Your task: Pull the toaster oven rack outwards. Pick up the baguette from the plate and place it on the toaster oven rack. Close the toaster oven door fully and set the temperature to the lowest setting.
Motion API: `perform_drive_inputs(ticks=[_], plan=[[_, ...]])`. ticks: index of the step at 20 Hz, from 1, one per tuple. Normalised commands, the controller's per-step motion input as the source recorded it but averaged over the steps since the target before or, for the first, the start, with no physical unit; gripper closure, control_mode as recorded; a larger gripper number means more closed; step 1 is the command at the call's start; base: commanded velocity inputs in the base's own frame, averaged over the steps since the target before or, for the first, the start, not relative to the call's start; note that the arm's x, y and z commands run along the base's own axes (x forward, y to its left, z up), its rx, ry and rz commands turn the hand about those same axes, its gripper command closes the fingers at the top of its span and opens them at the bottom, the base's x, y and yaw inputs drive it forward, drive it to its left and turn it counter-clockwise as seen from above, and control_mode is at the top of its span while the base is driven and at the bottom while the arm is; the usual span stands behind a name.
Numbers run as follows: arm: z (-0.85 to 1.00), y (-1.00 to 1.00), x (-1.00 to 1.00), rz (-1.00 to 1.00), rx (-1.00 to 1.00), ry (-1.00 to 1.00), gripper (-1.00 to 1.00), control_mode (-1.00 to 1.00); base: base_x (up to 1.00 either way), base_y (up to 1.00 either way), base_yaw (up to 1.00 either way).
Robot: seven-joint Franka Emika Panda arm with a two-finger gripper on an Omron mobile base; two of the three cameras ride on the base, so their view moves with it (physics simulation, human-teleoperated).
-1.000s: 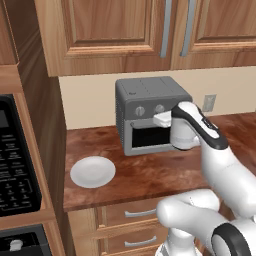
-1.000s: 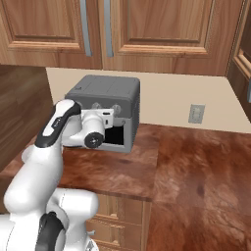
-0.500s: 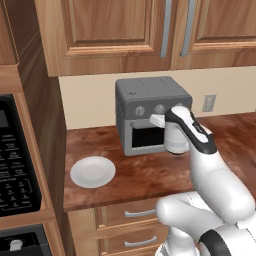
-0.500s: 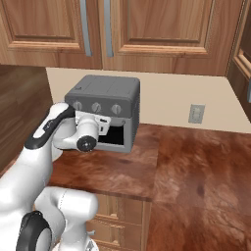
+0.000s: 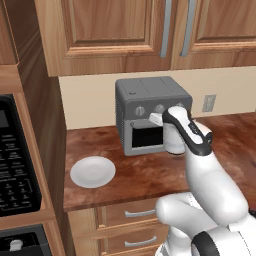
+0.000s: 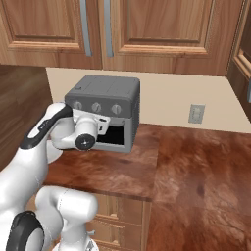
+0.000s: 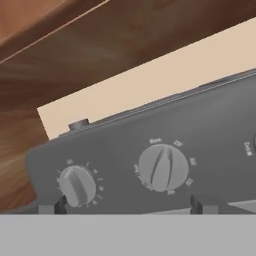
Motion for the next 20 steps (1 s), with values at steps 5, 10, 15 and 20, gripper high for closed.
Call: perform_drive_inputs(ticks=[5,10,15,20], plan=[[0.0,0.0,0.0,0.0,0.0,0.0,-1.0,-1.0,0.0,0.0,0.0],[0.12,0.0,-0.01,0.0,0.0,-0.19,-1.0,-1.0,0.0,0.0,0.0],[0.11,0.0,-0.01,0.0,0.0,-0.13,-1.0,-1.0,0.0,0.0,0.0],[-0.06,0.0,0.01,-0.03,0.0,0.08,-1.0,-1.0,0.0,0.0,0.0]])
